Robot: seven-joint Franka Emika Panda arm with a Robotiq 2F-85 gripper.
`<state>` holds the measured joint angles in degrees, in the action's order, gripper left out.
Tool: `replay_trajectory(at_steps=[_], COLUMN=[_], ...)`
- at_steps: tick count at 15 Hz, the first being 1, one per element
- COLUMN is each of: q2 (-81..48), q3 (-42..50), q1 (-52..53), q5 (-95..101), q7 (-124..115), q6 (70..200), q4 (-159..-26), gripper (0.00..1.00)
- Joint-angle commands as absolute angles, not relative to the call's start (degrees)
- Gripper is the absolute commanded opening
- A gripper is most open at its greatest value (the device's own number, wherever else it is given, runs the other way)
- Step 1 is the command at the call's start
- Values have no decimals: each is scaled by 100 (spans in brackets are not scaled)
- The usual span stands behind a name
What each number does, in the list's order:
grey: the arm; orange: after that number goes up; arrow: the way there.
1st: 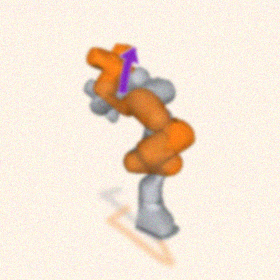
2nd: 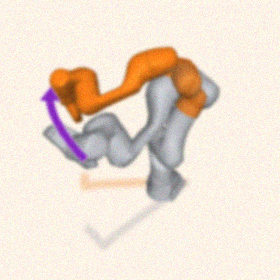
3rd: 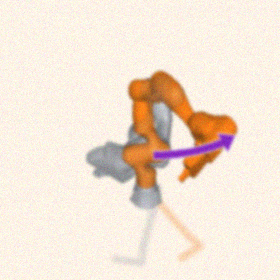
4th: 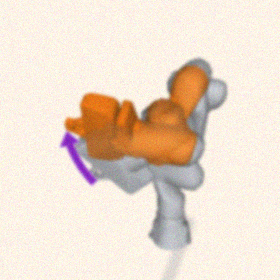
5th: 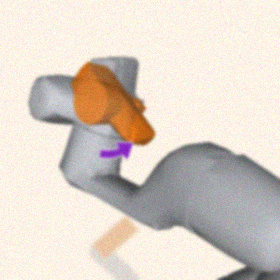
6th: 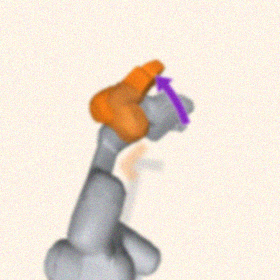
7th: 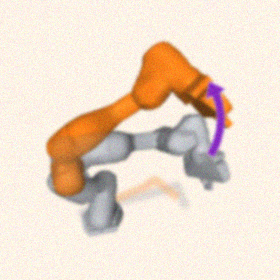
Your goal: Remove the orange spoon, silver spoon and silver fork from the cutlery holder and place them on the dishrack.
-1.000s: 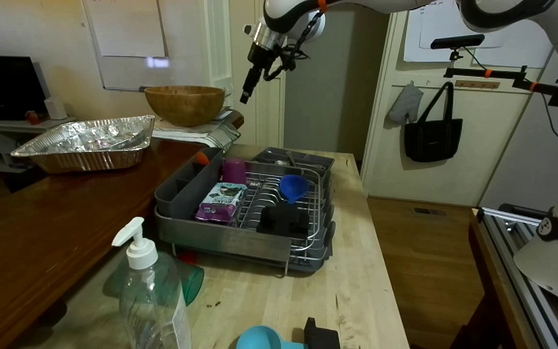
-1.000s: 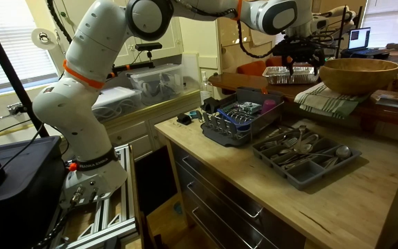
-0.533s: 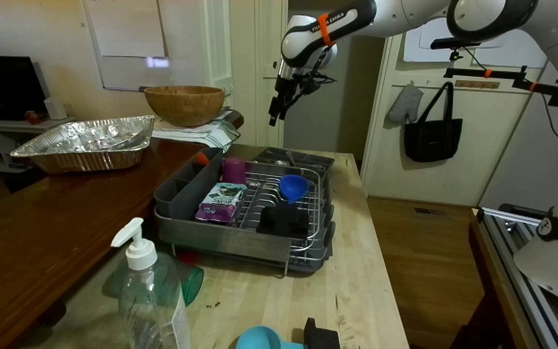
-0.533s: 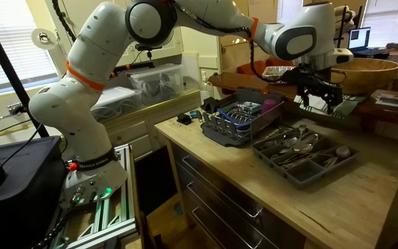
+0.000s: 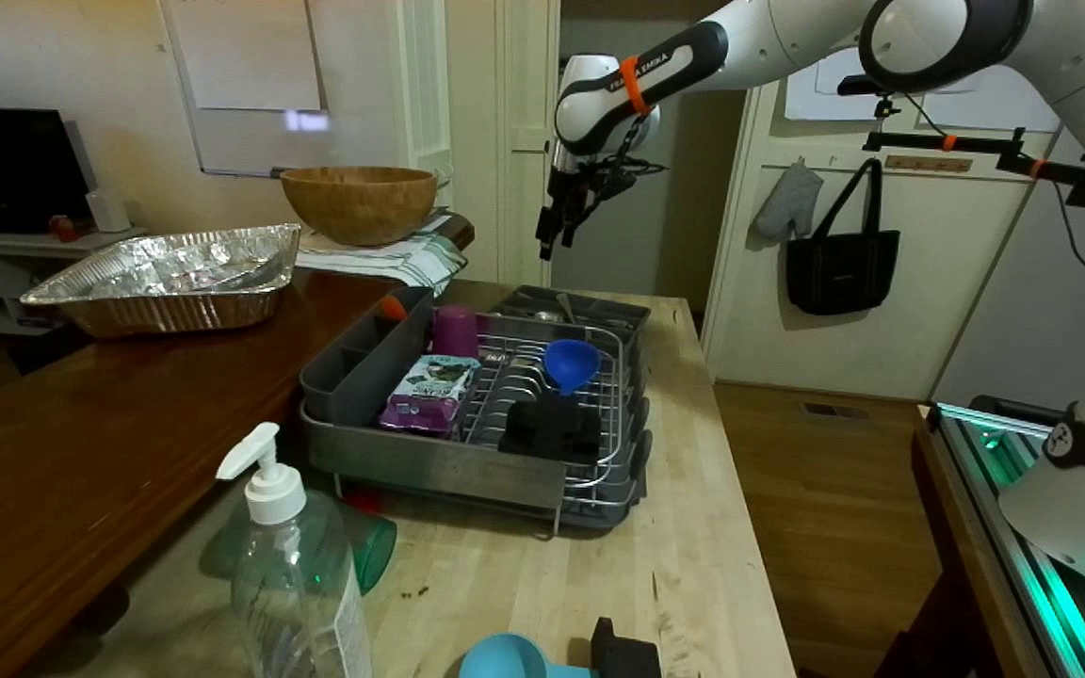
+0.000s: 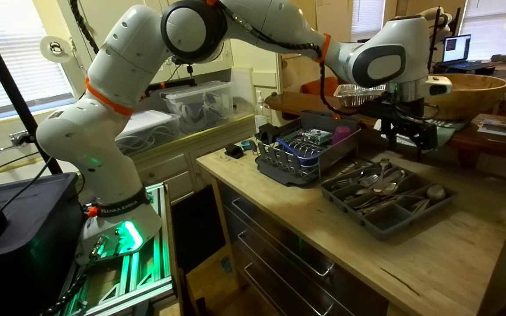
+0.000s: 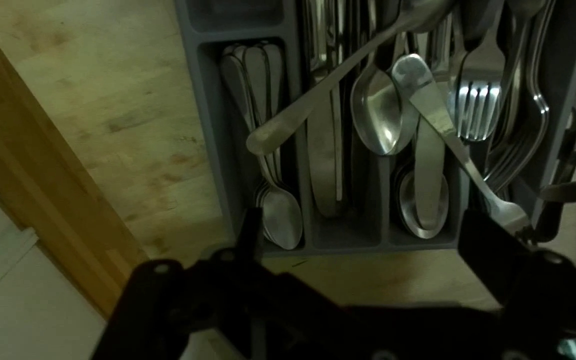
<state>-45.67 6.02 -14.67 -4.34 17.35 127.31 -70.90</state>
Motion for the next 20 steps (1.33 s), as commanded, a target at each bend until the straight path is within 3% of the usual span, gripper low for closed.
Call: replay_trajectory(at_steps=[1, 11, 20], q2=[-4682, -5265, -5333], q3=[858, 1515, 1440], q1=[-1325, -778, -864], q5=[-219, -59, -374], q7=[518, -2593, -3252], q6=[12761, 12293, 12397], q4=[-6970, -6954, -6946], gripper=[100, 100, 100])
